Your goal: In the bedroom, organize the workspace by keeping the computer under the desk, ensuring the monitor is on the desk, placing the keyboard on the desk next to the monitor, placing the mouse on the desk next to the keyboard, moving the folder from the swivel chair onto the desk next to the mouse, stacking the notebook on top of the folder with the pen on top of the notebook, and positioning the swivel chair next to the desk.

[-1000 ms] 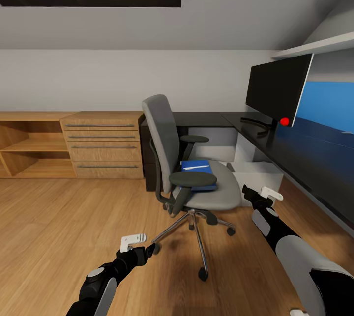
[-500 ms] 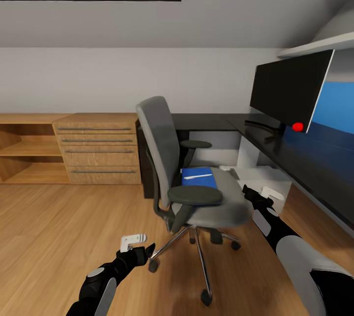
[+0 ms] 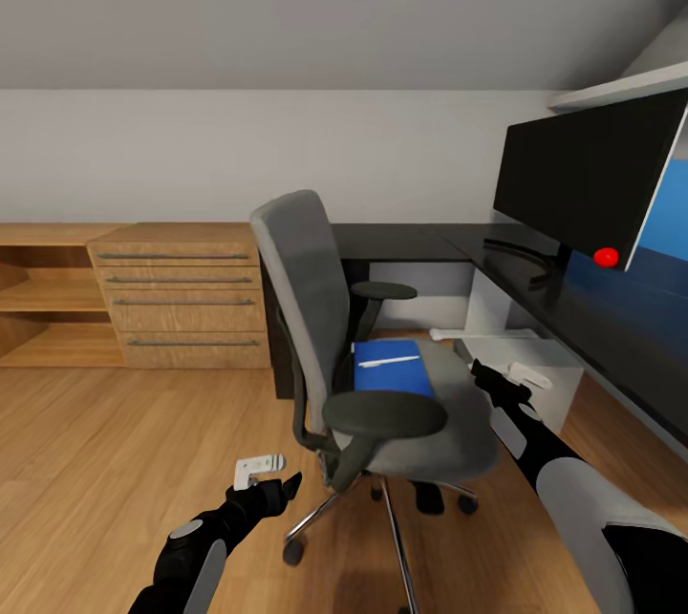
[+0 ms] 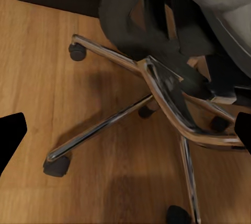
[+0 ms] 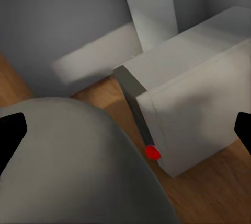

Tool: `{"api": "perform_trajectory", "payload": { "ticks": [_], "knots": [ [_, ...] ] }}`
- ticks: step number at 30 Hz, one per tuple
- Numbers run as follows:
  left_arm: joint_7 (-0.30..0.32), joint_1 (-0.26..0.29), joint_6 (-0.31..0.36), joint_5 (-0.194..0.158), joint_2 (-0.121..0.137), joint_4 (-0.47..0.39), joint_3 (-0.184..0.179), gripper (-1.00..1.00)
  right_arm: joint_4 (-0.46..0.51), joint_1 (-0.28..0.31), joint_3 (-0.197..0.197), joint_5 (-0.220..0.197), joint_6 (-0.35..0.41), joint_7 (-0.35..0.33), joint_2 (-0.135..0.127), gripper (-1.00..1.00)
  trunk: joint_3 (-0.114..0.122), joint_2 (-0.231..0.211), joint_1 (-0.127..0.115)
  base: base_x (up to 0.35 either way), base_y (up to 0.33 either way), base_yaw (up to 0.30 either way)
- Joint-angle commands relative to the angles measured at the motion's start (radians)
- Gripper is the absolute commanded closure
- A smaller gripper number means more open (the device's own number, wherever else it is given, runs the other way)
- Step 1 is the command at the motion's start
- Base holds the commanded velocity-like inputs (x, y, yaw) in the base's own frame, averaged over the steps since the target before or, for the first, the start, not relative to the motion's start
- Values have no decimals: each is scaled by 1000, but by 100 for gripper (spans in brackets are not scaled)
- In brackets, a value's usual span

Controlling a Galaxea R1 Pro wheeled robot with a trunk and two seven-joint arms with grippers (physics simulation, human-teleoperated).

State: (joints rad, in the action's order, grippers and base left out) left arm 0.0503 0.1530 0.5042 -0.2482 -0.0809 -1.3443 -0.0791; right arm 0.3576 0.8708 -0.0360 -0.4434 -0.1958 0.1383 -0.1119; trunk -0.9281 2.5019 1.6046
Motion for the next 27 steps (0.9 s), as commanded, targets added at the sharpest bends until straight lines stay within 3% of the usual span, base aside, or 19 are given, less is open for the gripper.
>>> {"api": "perform_trajectory", "payload": {
  "ticks": [1, 5, 11, 27],
  "knots": [
    [2, 0, 5, -3, 0, -1, 2, -100, 0, 1, 2, -8, -4, 1, 0, -100, -1, 0, 0, 61, 0, 0],
    [1, 0, 2, -5, 10, -2, 44, -100, -1, 1, 2, -10, -4, 0, 1, -100, -1, 0, 0, 20, 0, 0],
    [2, 0, 1, -20, 21, -7, 173, -100, -3, 1, 0, -11, -2, 1, -1, -100, -1, 0, 0, 5, 0, 0],
    [2, 0, 0, -25, 23, -13, 225, -100, -3, 1, -28, -12, 9, 2, -4, -100, -1, 0, 0, 0, 0, 0]
  ]
}}
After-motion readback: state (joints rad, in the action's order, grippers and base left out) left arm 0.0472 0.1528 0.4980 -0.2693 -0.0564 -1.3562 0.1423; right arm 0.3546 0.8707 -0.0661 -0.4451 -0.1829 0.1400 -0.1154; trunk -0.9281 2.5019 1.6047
